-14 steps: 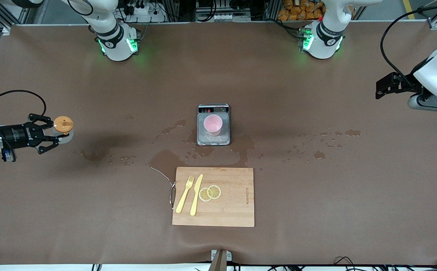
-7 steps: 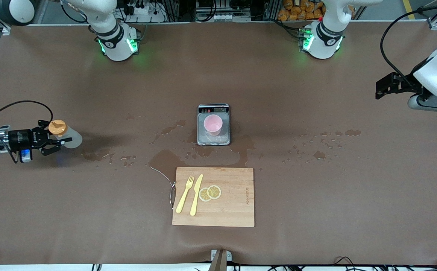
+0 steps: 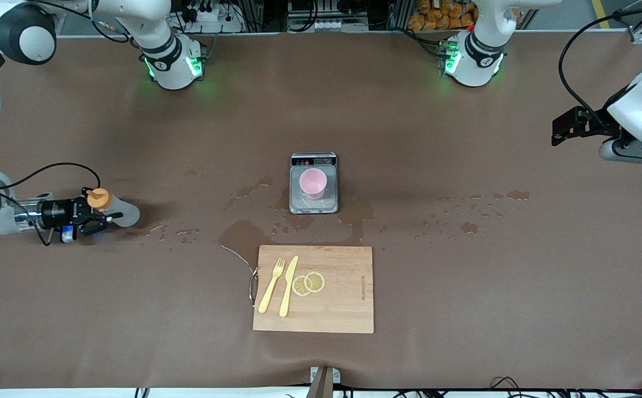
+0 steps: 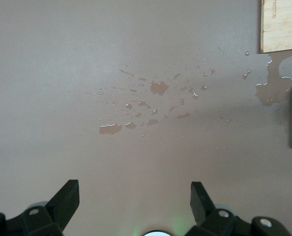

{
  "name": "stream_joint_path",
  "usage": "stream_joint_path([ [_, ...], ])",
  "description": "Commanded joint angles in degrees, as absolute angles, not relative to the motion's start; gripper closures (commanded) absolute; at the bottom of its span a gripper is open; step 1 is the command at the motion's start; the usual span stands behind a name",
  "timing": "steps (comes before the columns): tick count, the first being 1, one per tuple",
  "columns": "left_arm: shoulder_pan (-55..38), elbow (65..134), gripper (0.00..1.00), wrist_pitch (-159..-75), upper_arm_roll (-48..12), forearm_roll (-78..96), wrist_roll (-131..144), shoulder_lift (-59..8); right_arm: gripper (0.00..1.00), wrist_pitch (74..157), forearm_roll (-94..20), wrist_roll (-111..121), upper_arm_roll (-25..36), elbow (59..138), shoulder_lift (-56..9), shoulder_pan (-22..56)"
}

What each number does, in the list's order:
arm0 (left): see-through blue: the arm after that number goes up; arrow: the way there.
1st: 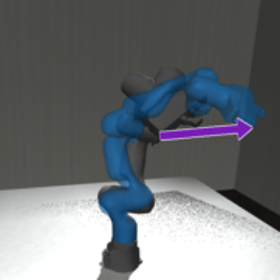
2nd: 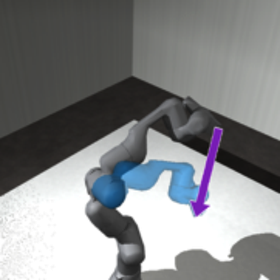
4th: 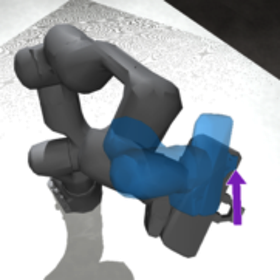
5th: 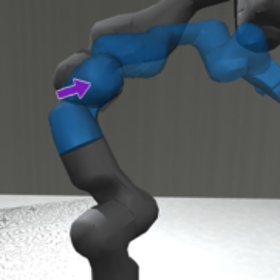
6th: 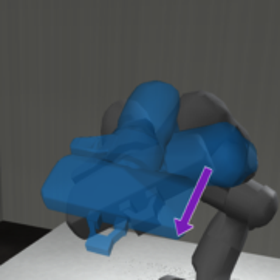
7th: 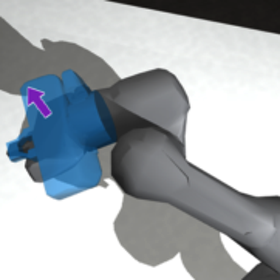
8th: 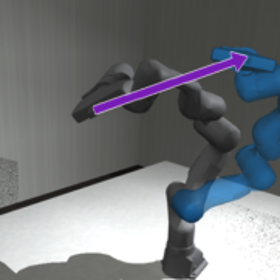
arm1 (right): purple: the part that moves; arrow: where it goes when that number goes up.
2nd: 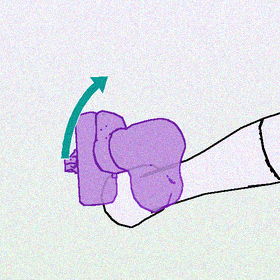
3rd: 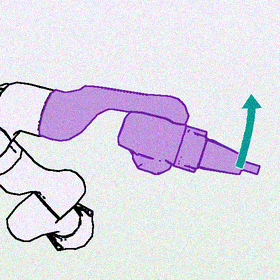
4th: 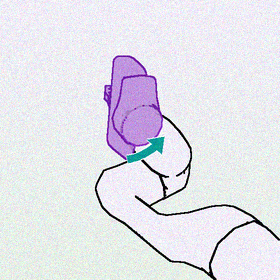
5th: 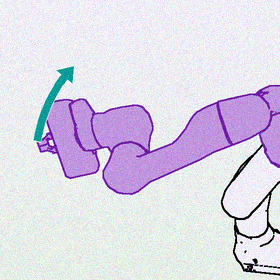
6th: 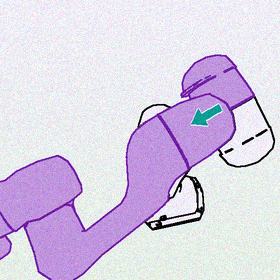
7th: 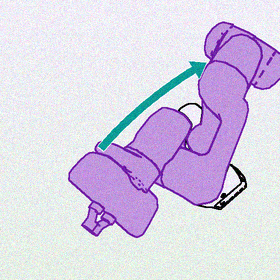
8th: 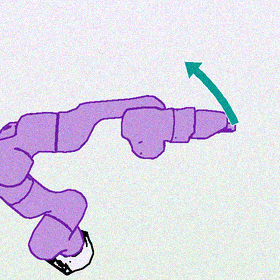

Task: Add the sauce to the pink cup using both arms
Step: 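Carry the bottle back and lower it onto the table with the right gripper, then open the right gripper and release the sauce bottle upright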

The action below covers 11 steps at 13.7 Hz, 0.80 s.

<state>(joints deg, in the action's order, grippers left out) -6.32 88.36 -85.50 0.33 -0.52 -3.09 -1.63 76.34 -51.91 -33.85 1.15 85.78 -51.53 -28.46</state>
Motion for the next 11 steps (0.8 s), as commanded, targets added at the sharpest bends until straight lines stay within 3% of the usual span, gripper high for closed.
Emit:
stream_joint_path([
  [1,-6.2,88.5,0.00,-85.8,0.3,0.2,-3.3,-1.0,1.00,75.9,-53.3,-33.6,0.1,85.3,-53.5,-30.5],
  [11,-6.2,88.7,0.00,-85.8,0.3,-0.1,-3.2,-1.0,1.00,78.1,-53.3,-32.2,0.1,85.3,-55.6,-31.3],
])
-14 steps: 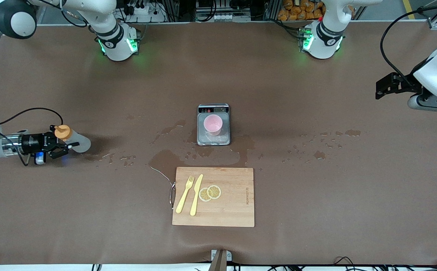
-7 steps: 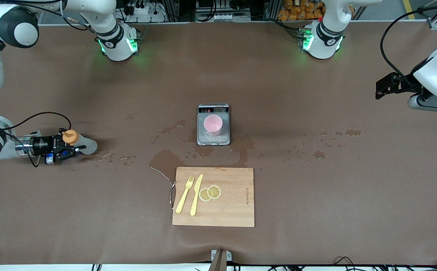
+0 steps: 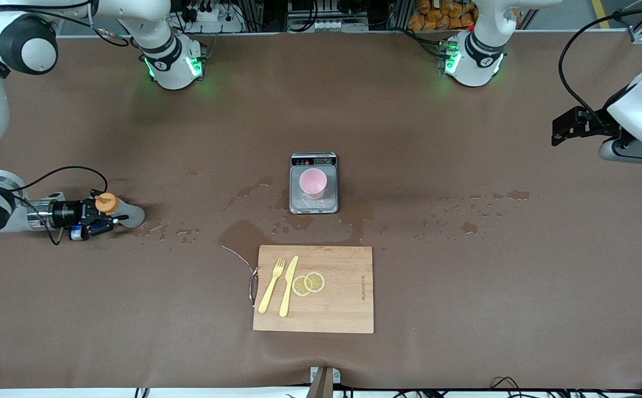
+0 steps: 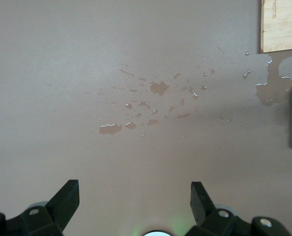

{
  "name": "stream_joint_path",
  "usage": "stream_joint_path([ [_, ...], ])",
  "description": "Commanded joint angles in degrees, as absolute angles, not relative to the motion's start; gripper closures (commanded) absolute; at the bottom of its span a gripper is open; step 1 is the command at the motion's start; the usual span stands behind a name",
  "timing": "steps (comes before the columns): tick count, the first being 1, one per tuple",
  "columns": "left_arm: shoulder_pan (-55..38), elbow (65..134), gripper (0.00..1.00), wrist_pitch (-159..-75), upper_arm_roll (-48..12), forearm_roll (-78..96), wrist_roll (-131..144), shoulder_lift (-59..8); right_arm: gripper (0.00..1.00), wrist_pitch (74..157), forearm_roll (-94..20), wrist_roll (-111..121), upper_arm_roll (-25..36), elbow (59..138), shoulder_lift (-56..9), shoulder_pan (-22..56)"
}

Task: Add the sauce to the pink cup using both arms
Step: 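Open the right gripper and release the sauce bottle upright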

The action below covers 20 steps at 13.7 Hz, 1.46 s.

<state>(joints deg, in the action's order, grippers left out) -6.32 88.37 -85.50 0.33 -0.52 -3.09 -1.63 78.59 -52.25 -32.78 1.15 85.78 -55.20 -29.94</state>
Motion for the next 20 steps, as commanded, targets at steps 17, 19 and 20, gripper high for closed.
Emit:
stream_joint_path([
  [17,-6.2,88.2,0.00,-85.7,0.2,0.1,-3.5,-1.2,0.00,73.8,-47.8,-40.0,0.3,75.0,-54.2,-31.5],
  [19,-6.2,88.2,0.00,-85.7,0.2,0.3,-3.6,-1.3,0.00,71.4,-45.6,-40.1,0.3,71.8,-53.3,-31.8],
  [20,-6.3,88.3,0.00,-85.7,0.2,0.3,-3.6,-1.4,0.00,70.5,-43.9,-40.1,0.4,70.1,-52.7,-31.6],
])
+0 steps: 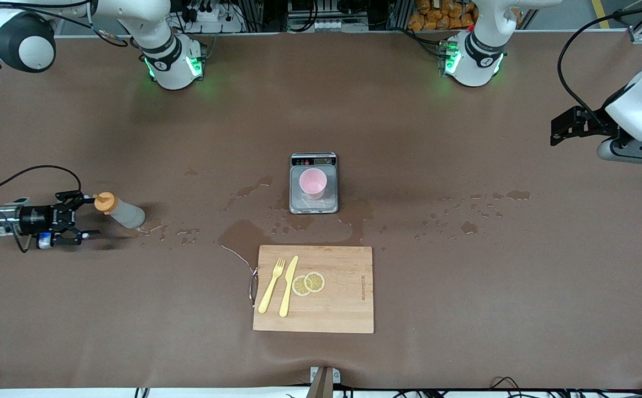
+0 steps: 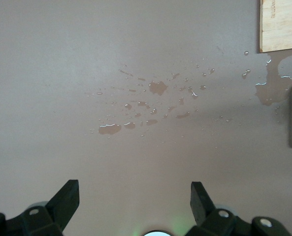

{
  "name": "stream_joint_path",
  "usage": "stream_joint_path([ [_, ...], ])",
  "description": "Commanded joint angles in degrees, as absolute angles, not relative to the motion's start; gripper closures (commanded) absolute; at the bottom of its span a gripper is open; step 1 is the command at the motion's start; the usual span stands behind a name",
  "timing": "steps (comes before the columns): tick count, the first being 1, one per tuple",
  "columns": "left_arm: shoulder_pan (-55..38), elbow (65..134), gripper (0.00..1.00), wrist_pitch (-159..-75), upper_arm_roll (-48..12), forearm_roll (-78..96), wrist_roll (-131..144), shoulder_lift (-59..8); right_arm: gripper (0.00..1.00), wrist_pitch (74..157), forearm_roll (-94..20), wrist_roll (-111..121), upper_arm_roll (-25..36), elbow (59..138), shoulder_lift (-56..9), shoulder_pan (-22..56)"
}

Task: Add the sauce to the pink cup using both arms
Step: 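Open the right gripper and release the sauce bottle upright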

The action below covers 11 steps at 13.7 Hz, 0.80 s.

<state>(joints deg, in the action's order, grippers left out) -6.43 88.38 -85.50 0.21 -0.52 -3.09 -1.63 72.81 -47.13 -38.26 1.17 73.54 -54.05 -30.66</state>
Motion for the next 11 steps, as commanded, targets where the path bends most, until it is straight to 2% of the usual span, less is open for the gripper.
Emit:
stream_joint_path([
  [1,-6.2,88.2,0.00,-85.7,0.2,0.3,-3.6,-1.4,0.00,69.5,-42.0,-40.2,0.3,68.4,-52.1,-31.5],
  [5,-6.1,88.3,0.00,-85.7,0.2,0.4,-3.6,-1.5,0.00,65.2,-35.6,-40.2,0.0,59.9,-50.6,-28.2],
  [7,-6.2,88.3,0.00,-85.7,0.2,0.4,-3.6,-1.5,0.00,65.2,-31.6,-39.7,0.1,59.3,-48.3,-25.5],
  [11,-6.2,88.3,0.00,-85.7,0.2,0.4,-3.7,-1.6,0.00,64.4,-30.7,-39.3,-0.2,59.3,-45.0,-25.0],
])
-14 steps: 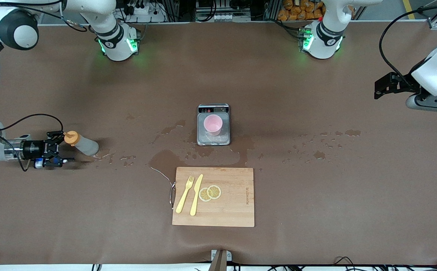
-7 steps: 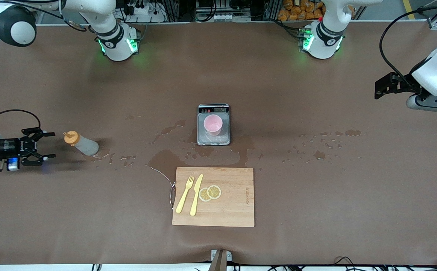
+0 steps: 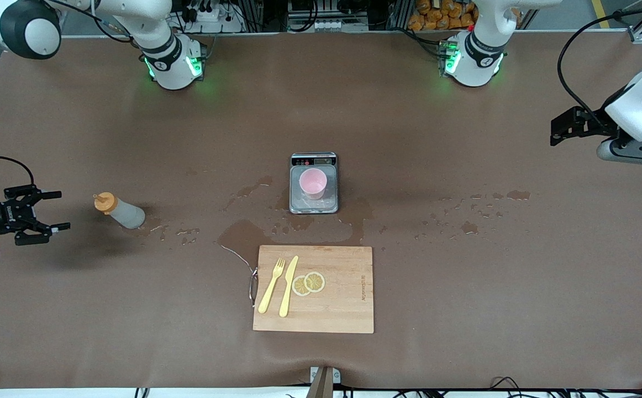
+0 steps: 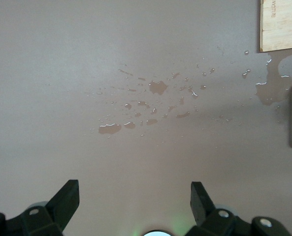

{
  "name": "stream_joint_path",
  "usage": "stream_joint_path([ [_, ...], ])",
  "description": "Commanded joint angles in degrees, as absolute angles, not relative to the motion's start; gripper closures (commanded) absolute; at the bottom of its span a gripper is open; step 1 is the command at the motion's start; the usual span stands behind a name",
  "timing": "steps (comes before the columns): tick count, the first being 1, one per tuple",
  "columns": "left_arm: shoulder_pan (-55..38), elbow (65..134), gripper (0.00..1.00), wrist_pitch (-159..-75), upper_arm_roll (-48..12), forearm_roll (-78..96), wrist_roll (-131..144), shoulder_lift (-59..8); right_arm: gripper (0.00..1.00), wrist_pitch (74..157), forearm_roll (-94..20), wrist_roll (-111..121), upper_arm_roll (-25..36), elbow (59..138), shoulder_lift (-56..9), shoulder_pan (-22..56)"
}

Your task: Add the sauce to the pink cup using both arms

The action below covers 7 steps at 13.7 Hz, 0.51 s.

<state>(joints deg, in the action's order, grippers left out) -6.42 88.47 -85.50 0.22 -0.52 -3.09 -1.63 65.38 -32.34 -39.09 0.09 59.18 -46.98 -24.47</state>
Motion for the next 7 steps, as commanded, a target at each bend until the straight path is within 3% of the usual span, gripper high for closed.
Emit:
stream_joint_path([
  [1,-6.2,88.3,0.00,-85.7,0.2,0.4,-3.7,-1.5,0.00,64.3,-30.6,-39.3,-0.2,59.3,-44.4,-25.0],
  [7,-6.5,88.3,0.00,-85.6,0.2,0.4,-3.7,-1.3,0.00,62.3,-30.2,-39.3,-0.1,59.3,-41.5,-22.8],
])
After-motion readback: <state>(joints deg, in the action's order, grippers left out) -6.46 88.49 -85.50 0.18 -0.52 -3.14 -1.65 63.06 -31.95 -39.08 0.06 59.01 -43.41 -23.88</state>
